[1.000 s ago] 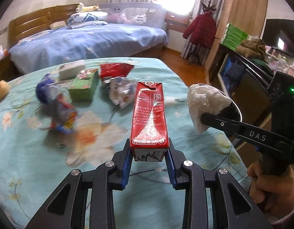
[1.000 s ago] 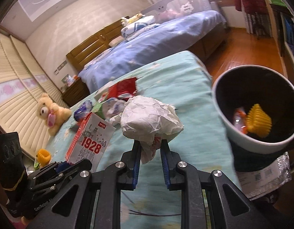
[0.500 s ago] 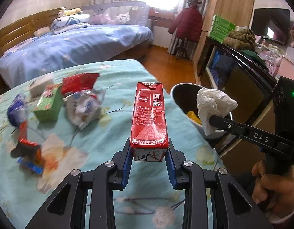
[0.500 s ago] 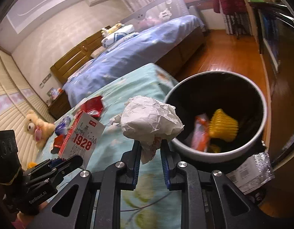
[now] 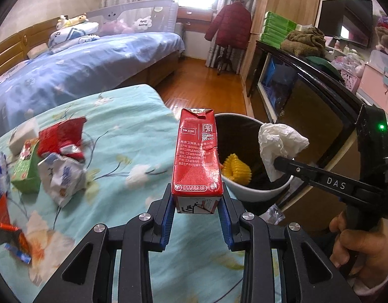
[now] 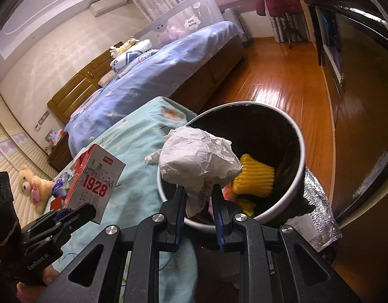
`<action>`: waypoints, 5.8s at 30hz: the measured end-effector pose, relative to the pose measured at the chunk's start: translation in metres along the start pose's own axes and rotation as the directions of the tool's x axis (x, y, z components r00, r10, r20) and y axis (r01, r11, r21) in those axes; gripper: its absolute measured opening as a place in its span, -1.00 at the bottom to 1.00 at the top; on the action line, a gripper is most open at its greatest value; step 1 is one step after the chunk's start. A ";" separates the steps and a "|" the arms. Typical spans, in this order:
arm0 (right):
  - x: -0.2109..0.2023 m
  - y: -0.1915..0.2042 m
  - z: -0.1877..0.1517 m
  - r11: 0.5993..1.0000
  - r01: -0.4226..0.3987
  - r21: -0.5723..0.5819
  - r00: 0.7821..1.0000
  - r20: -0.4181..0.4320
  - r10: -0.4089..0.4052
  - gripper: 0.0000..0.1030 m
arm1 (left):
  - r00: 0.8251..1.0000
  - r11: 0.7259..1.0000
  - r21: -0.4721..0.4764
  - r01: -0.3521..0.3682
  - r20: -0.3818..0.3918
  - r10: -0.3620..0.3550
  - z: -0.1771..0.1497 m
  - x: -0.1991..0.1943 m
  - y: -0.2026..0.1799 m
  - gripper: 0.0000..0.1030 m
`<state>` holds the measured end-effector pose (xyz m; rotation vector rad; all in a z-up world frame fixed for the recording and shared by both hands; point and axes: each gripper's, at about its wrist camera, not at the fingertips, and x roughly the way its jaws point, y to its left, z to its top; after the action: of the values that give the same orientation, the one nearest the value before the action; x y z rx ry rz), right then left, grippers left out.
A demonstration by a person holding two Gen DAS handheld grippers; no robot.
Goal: Collect trash
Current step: 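Carry the red carton and white tissue with both tools over the bin, then open both tools to drop the carton and tissue into the bin, then move both tools back to the trash on the bed, then grasp the orange snack bag with left tool while right tool grasps white crumpled wrapper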
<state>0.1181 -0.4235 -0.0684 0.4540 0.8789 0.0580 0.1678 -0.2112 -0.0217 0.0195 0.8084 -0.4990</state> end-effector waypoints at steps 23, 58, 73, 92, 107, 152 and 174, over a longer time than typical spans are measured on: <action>0.014 -0.027 0.023 0.998 0.044 0.044 0.999 -0.026 -0.043 -0.60 | 0.999 0.999 0.044 0.027 -0.043 -0.025 0.028 0.050 -0.035 -0.40; 0.015 -0.020 0.026 0.997 0.048 0.062 0.999 -0.015 -0.047 0.66 | 1.000 1.000 -0.007 0.007 -0.022 -0.007 0.018 0.042 -0.032 0.13; 0.010 0.058 -0.011 0.996 -0.087 -0.030 0.996 -0.005 0.087 0.78 | 0.995 0.989 -0.112 -0.092 0.018 0.095 -0.043 -0.041 0.014 0.35; 0.038 0.139 -0.048 0.973 -0.180 -0.146 0.981 -0.104 0.166 0.99 | 0.976 0.933 -0.301 -0.198 0.030 0.217 -0.099 -0.126 0.091 0.35; 0.062 0.181 -0.058 0.952 -0.224 -0.209 0.969 -0.157 0.193 0.99 | 0.958 0.875 -0.411 -0.257 0.013 0.287 -0.109 -0.148 0.149 0.35; 0.086 0.192 -0.044 0.944 -0.239 -0.226 0.965 -0.163 0.205 -0.36 | 0.973 0.921 -0.325 -0.215 0.008 0.230 -0.080 -0.106 0.168 -1.00; 0.024 0.106 -0.035 0.982 -0.129 -0.138 0.991 -0.053 0.122 -0.36 | 0.996 0.980 -0.189 -0.070 0.032 0.078 -0.048 -0.074 0.081 -1.00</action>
<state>0.1216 -0.3091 -0.0620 0.3766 0.8827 0.2454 0.1272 -0.0986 -0.0169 -0.1338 0.8101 -0.3504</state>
